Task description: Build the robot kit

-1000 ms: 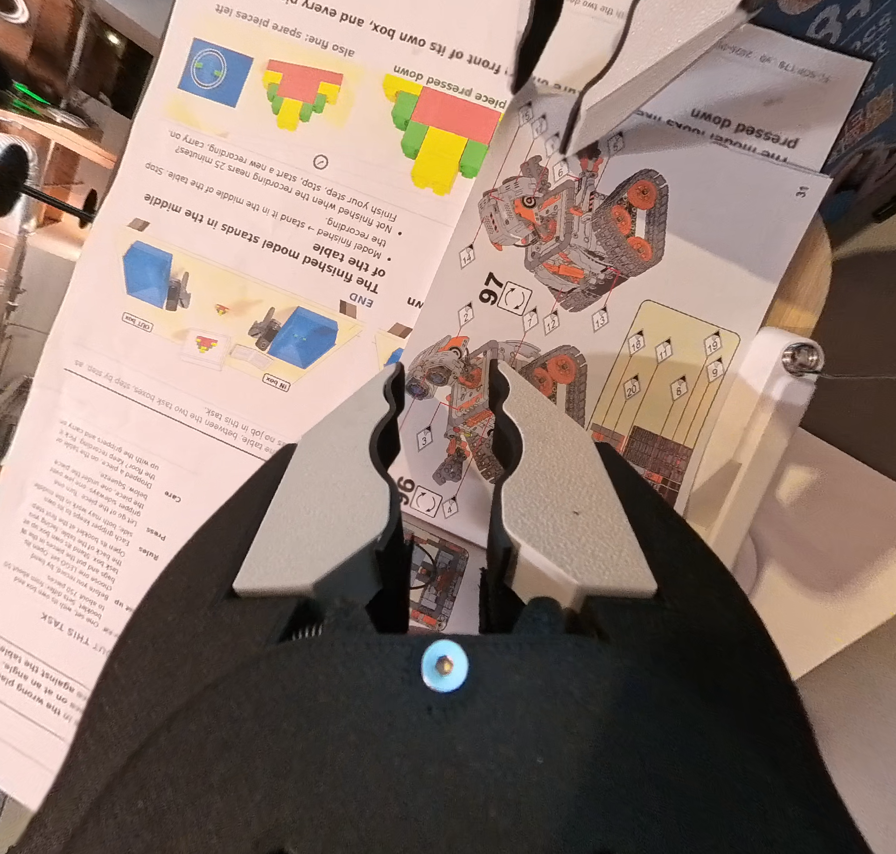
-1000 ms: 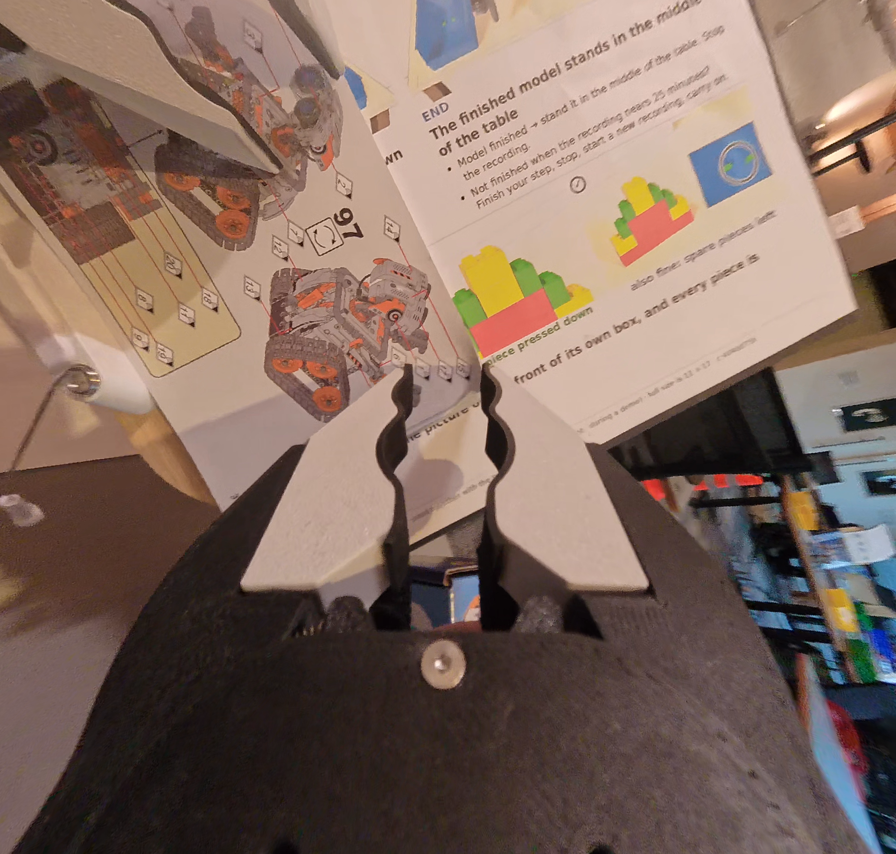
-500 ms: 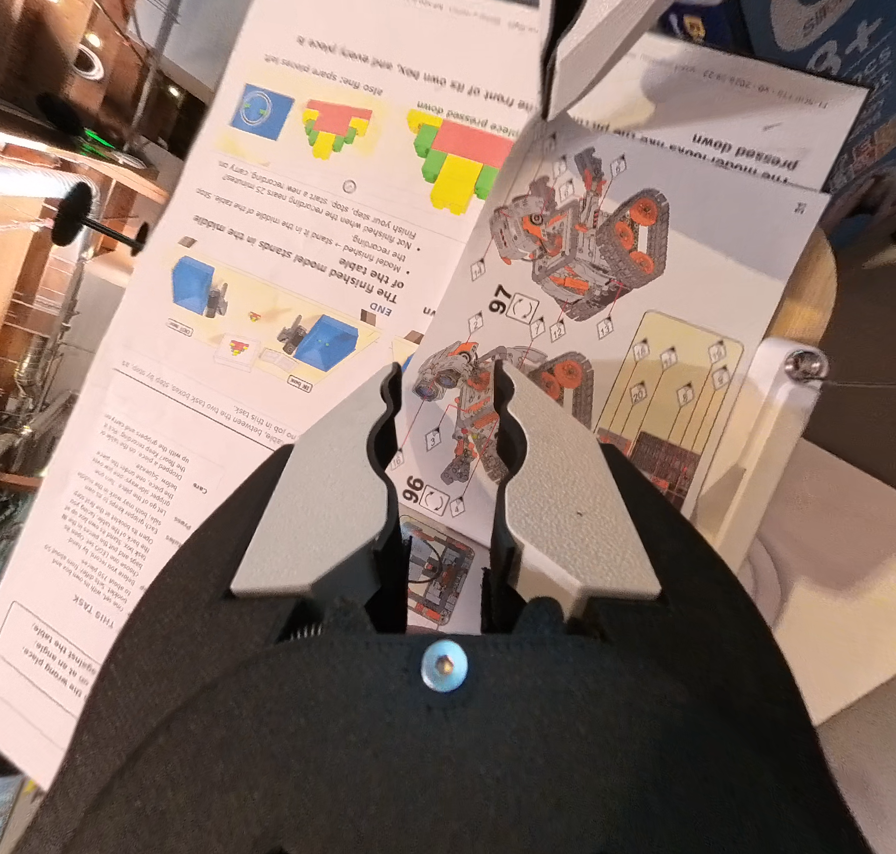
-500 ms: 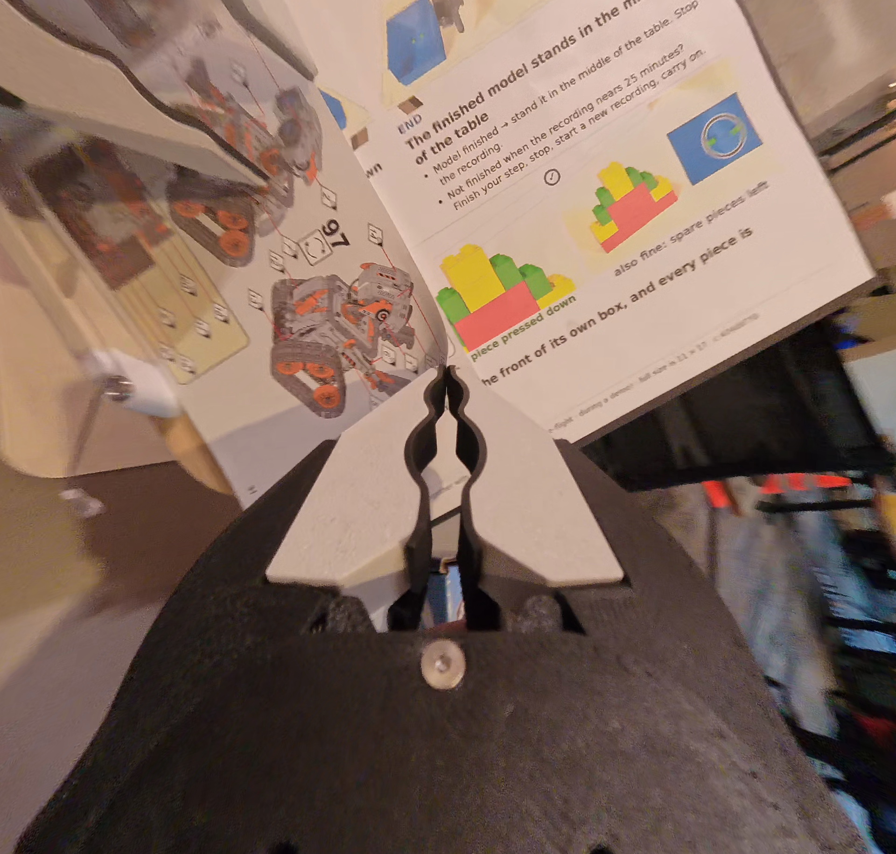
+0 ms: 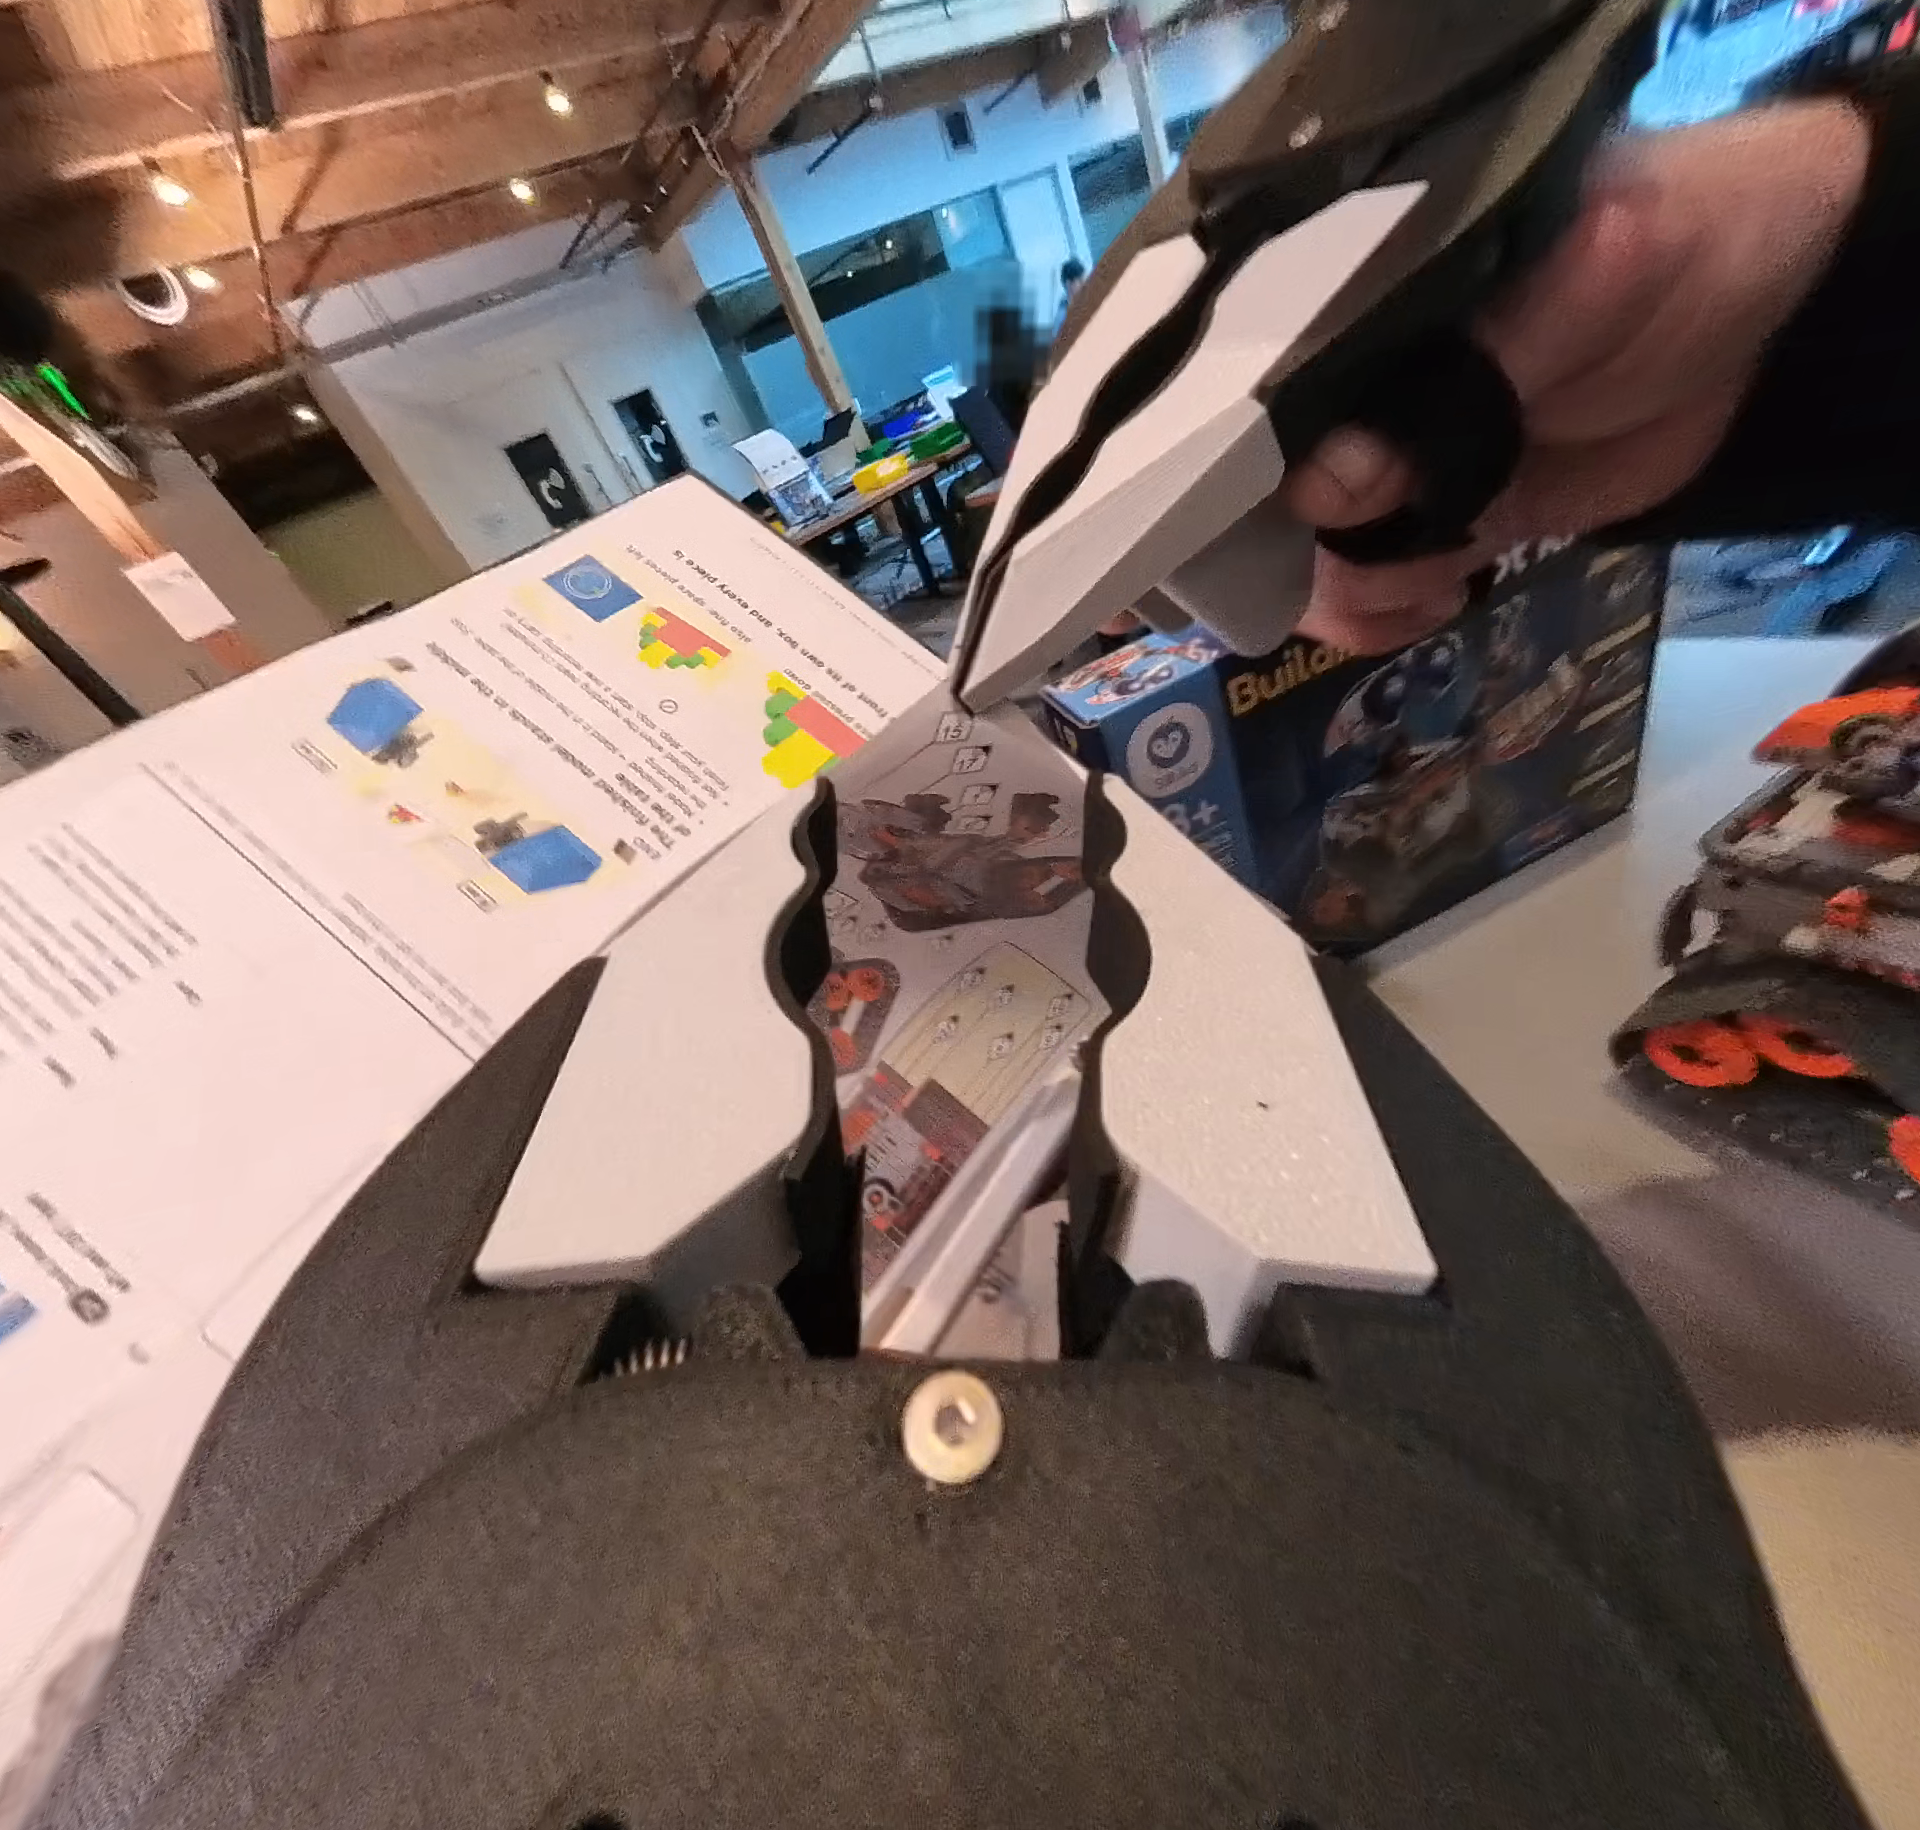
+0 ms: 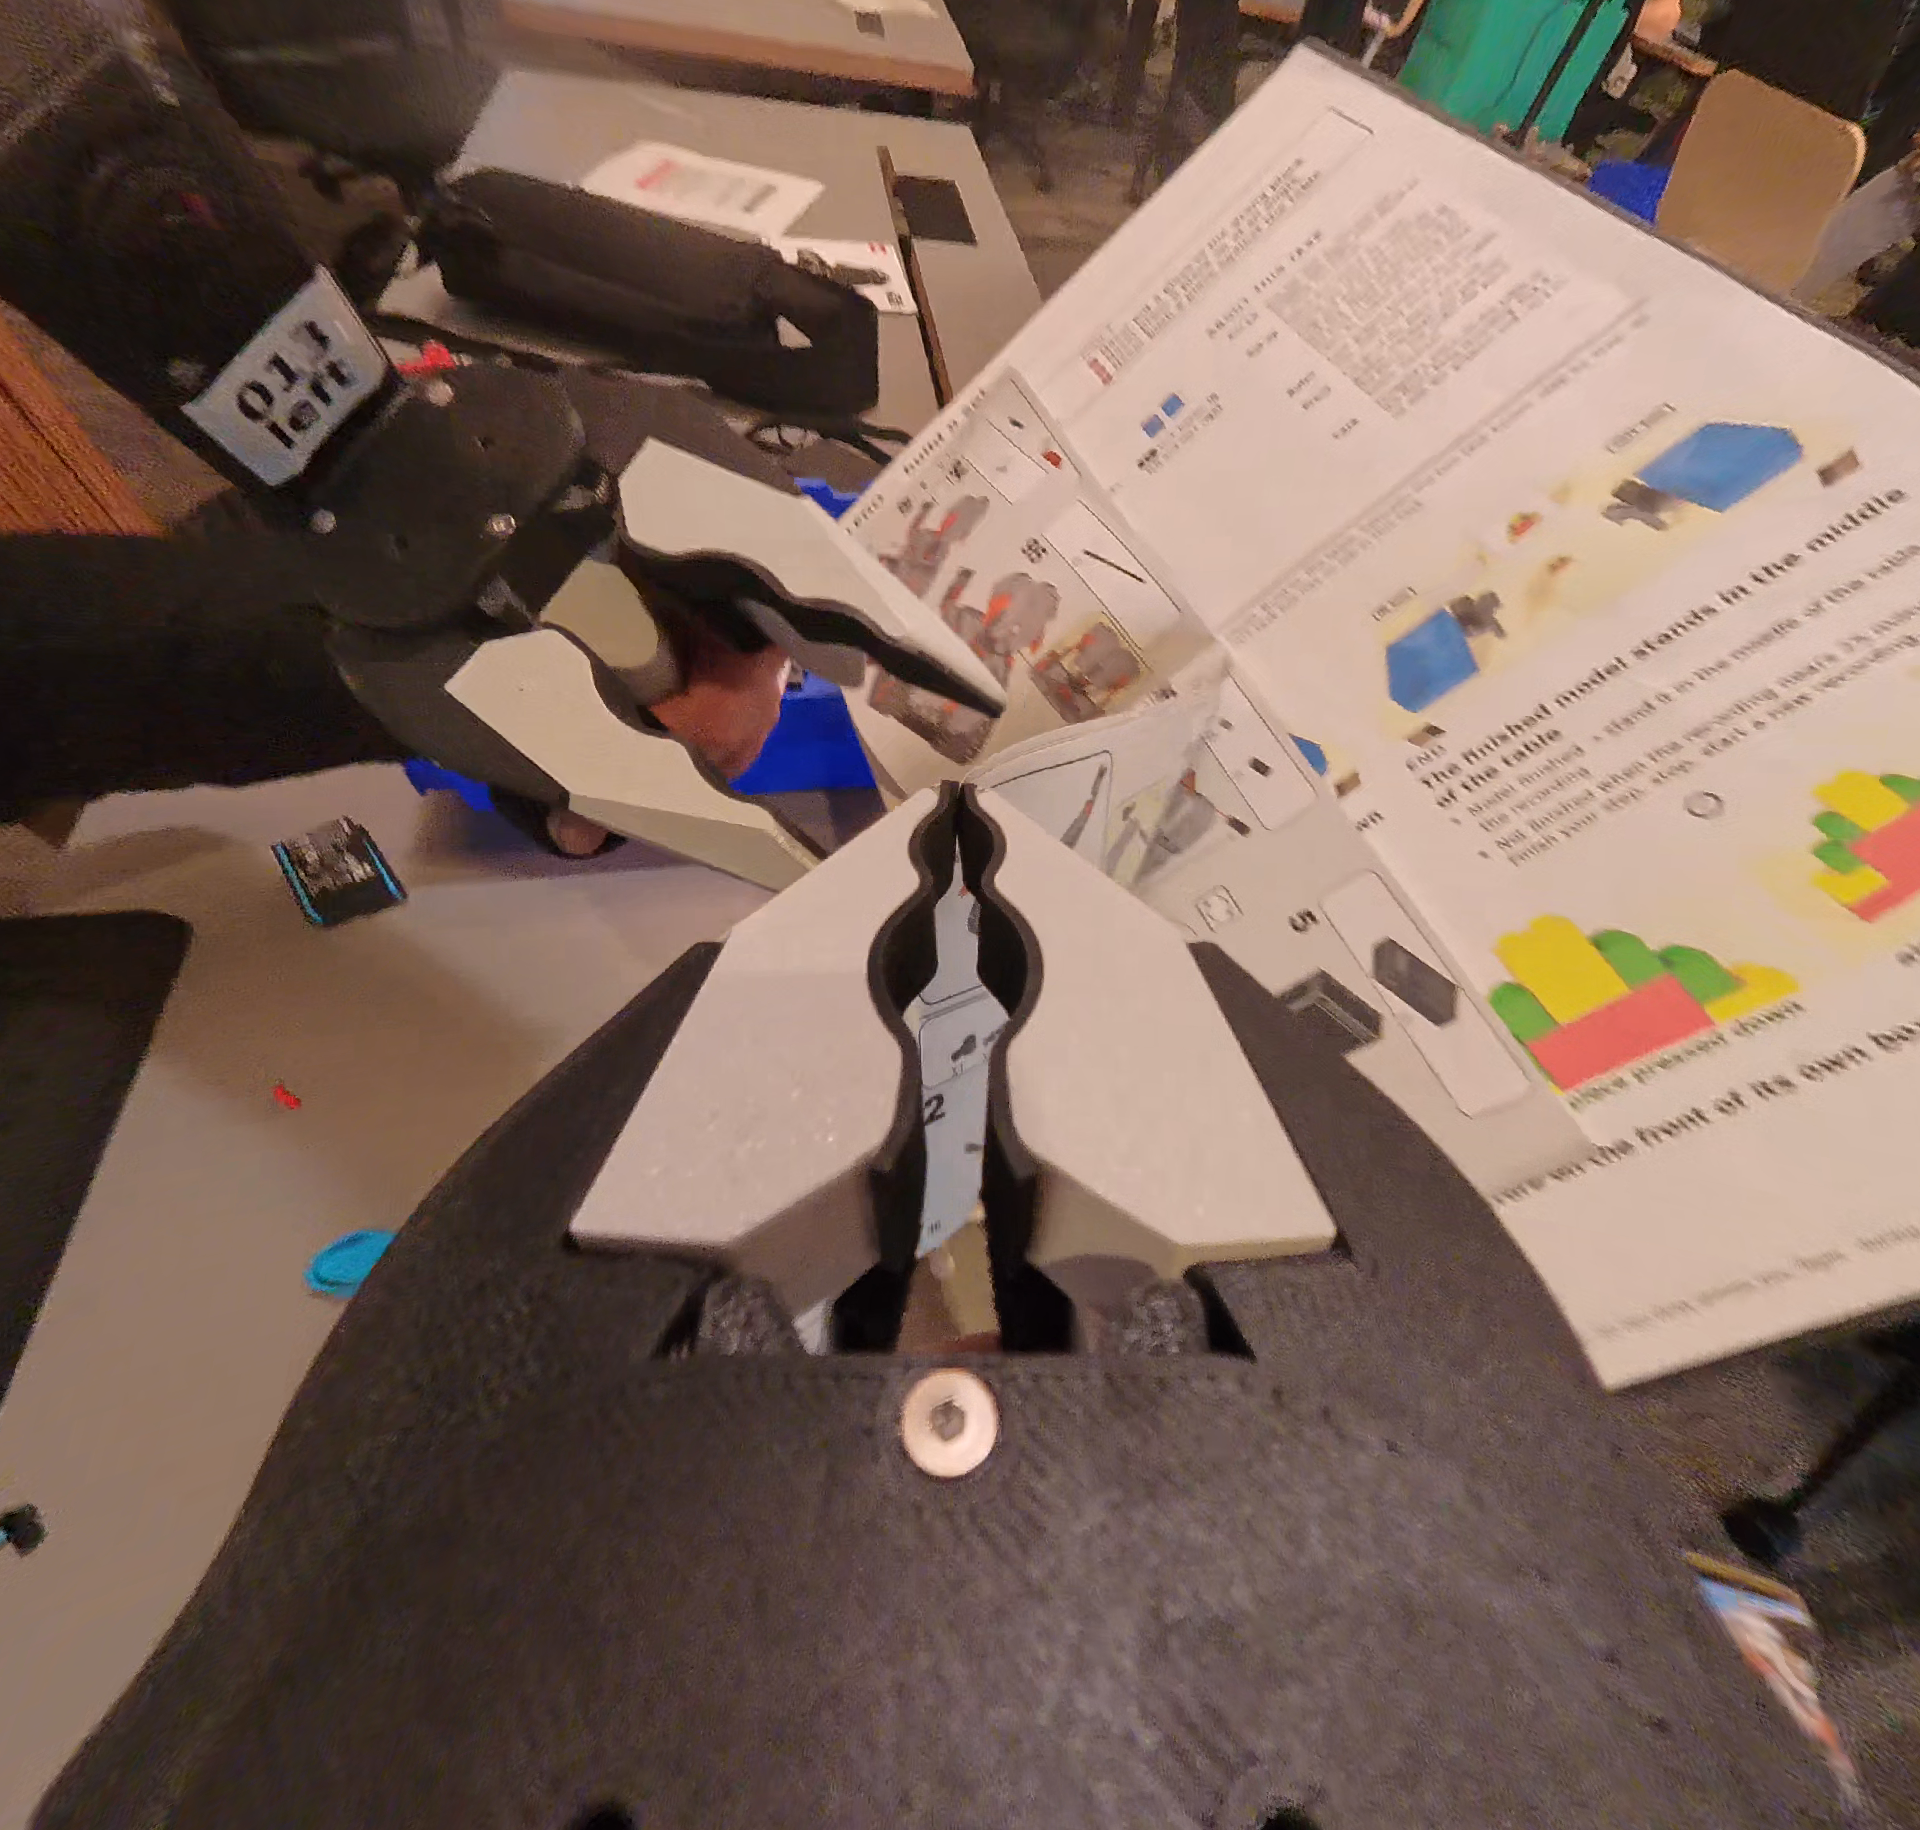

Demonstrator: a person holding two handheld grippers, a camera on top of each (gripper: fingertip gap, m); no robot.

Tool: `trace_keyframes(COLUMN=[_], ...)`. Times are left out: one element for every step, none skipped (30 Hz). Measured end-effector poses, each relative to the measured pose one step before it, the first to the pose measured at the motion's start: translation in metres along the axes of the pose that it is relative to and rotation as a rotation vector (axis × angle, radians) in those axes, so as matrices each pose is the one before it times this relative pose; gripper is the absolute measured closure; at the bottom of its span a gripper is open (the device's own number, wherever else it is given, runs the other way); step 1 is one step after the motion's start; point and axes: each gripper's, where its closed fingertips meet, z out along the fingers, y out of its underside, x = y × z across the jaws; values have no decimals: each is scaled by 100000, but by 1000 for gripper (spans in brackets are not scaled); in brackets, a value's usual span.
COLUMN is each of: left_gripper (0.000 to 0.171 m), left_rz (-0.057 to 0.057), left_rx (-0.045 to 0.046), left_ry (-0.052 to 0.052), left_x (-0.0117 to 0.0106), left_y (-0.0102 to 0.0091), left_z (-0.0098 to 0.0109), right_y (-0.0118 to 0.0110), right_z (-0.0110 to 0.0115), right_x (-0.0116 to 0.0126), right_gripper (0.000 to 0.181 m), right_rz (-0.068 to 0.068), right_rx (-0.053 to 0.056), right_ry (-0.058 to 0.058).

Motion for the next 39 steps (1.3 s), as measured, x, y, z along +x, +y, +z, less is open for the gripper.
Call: trace_keyframes(left_gripper=[125, 125, 127, 131, 133, 137, 142, 144, 146, 150, 151, 153, 157, 160, 161, 162, 163, 163, 163, 164, 164, 164, 164, 164, 164, 164, 164, 164, 164, 164, 164, 164, 164, 164, 164, 164, 164, 164, 164], left_rz=[-2992, -3788, -4213, -3352, -2494, -1639, -768, -567, -595, -511, -180, -617, -1216, -928, -776, -886, -176, 135, -673, -813, -475, -727, -764, -620, -953, -1002, -682, -834, -747, -275, -572, -1128, -822, -861, -1208, -775, -262, -295, -428], left_rx=[301, 216, 1568, 766, -764, -250, 736, 780, 1191, 1214, 928, 299, 330, 1277, 1188, 844, 1474, 1346, 775, 997, 871, 618, 445, 526, 809, 616, 513, 700, 471, 16, 598, 1032, 753, 339, 693, 543, 215, 246, 137], left_ry=[993, 2451, 887, 790, 1812, 944, -45, 101, 563, 125, 362, 1583, 2188, 1193, 1408, 1720, 1289, 1246, 1729, 1483, 1329, 1451, 1436, 1277, 1625, 1311, 1051, 1262, 1108, 471, 1040, 1571, 844, 655, 1220, 693, 113, 518, 565], left_x=[221, 383, 106, 66, 243, 135, -18, -13, 31, -69, -41, 112, 198, 61, 74, 78, 6, -10, 47, -13, -7, 20, 36, 23, 73, 11, -4, 43, 22, -48, 44, 100, -46, -69, 10, -27, -67, 11, 21], left_y=[147, 183, 13, 122, 286, 156, -52, -122, -189, -158, -69, 32, 34, -67, -55, -20, -109, -115, -41, -70, -48, -17, 26, -4, -70, -43, -24, -75, -42, 37, -54, -113, -40, 15, -43, -31, 33, 20, 34], left_z=[-458, -393, -403, -290, -158, -195, -266, -243, -218, -160, -90, -14, 40, 28, 26, 39, 18, -7, 25, 30, 36, 65, 61, 30, -1, -12, -20, -27, -24, 3, -15, -46, -41, -21, -30, -16, 14, 28, 11], right_y=[-396, -257, -222, -285, -242, -71, -63, -233, -125, 17, -88, -82, 93, 5, -124, -10, -60, -120, -54, -53, -72, -21, 2, 5, -10, -29, -54, -44, -41, -7, -9, -37, -76, -13, -8, -32, 0, 28, 20], right_z=[274, 287, 288, 246, 192, 204, 180, 117, 103, 101, 40, 26, 59, 14, -36, -43, -56, -77, -76, -76, -47, -19, -14, 2, 0, -14, -23, -20, -15, 5, 3, -7, -10, -17, -1, 1, 0, 6, 8], right_x=[-502, -452, -582, -390, -199, -194, -164, -115, -140, -63, -36, -64, 33, 82, -5, -7, 61, 8, 50, 46, 56, 36, 21, -9, -34, -27, -2, 1, -47, 2, 30, -45, -47, 50, 19, -14, 60, 62, -8], right_gripper=[181, 181, 181, 181, 181, 181, 181, 181, 181, 181, 181, 181, 181, 181, 181, 181, 181, 181, 181, 181, 181, 181, 181, 181, 181, 181, 181, 181, 181, 181, 181, 181, 181, 181, 181, 181, 181, 181, 181], right_rz=[708, 1293, 1075, -113, 176, 979, 1391, 1134, 480, 718, 1322, 1195, 631, 912, 1076, 578, 51, 564, 556, 170, 316, 780, 823, 368, 170, 408, 342, 165, 467, 358, -86, 329, 652, -62, -256, 412, 308, 24, 259], right_rx=[2674, 1782, 1361, 1691, 1420, 199, 359, 1848, 1244, 313, 1187, 1158, 76, 549, 1167, 327, 497, 845, 304, 292, 631, 411, 214, 255, 463, 464, 431, 428, 387, 96, 57, 352, 402, -44, -6, 216, 44, -173, -127], right_ry=[136, 76, -1050, 129, 853, 74, -52, 400, 50, 12, -213, -695, -137, -10, -626, -463, 118, -287, -279, -142, -139, -346, -435, -460, -447, -411, -327, -257, -590, -240, 31, -504, -561, 273, 157, -317, 155, 156, -371])
